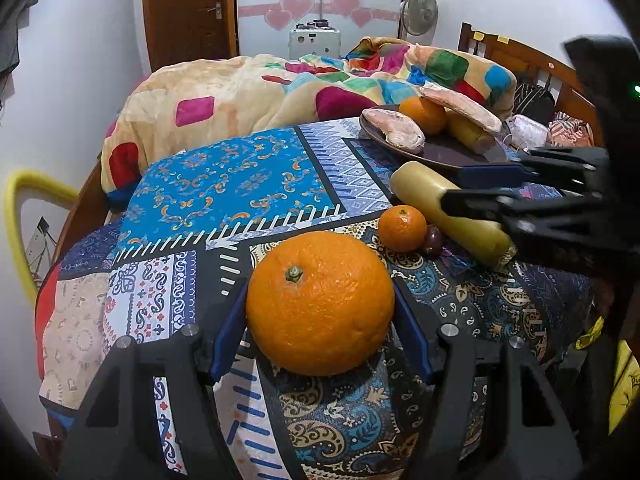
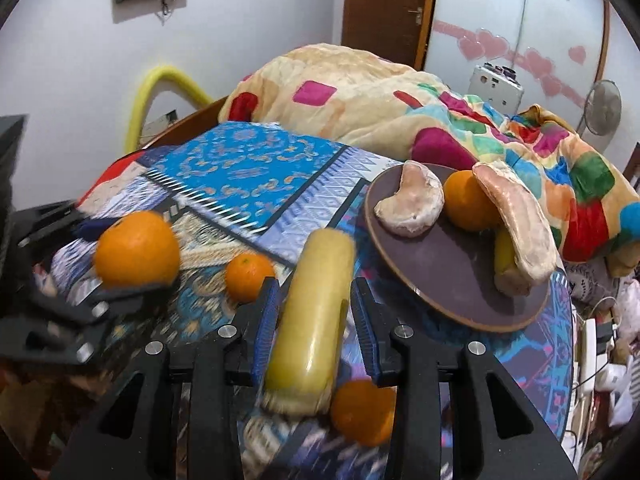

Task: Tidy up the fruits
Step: 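Grasp a second yellow fruit with the right tool while the left tool approaches a large orange, then lift the yellow fruit with the right tool while the left tool grasps the large orange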

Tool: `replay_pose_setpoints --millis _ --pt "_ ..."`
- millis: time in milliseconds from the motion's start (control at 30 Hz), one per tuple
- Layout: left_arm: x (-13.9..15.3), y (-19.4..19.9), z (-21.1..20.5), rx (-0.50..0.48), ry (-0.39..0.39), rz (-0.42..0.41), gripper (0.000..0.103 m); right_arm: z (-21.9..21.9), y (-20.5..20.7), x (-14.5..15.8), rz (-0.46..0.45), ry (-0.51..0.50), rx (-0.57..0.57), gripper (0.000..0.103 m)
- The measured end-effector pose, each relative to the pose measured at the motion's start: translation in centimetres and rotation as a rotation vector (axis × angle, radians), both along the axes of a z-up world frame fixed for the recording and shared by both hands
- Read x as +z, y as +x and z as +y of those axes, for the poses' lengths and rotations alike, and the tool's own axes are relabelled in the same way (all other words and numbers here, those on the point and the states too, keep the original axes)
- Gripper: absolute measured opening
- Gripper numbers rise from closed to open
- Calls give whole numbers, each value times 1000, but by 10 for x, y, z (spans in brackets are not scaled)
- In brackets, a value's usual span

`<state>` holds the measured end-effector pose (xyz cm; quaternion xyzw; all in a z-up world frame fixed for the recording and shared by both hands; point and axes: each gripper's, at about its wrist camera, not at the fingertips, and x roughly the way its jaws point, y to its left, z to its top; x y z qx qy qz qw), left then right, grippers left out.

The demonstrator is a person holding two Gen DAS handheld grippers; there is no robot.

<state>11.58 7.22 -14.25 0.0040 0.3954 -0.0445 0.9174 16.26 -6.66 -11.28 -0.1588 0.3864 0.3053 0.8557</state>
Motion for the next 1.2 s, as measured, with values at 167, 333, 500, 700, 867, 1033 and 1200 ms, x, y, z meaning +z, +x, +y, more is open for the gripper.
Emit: replay_pose_setpoints --millis 167,333,500,700,867,1033,1200 --pt "-1 3 -1 -4 4 -14 68 4 13 -9 22 13 -23 35" --pt "-1 6 -2 -5 15 -21 68 7 14 -12 29 -2 -10 38" --pt "-1 8 -5 -2 36 -24 68 9 20 -16 61 -20 -1 39" --pt "2 8 -3 12 14 -18 68 7 17 -11 49 16 -4 36" --pt "13 5 -8 18 14 -36 68 -9 2 9 4 82 -13 35" --pt "30 6 -14 32 -20 -65 68 -31 -9 37 -25 161 -24 35" --pt "47 13 -28 29 -40 -89 68 -46 -20 62 -89 190 -32 35"
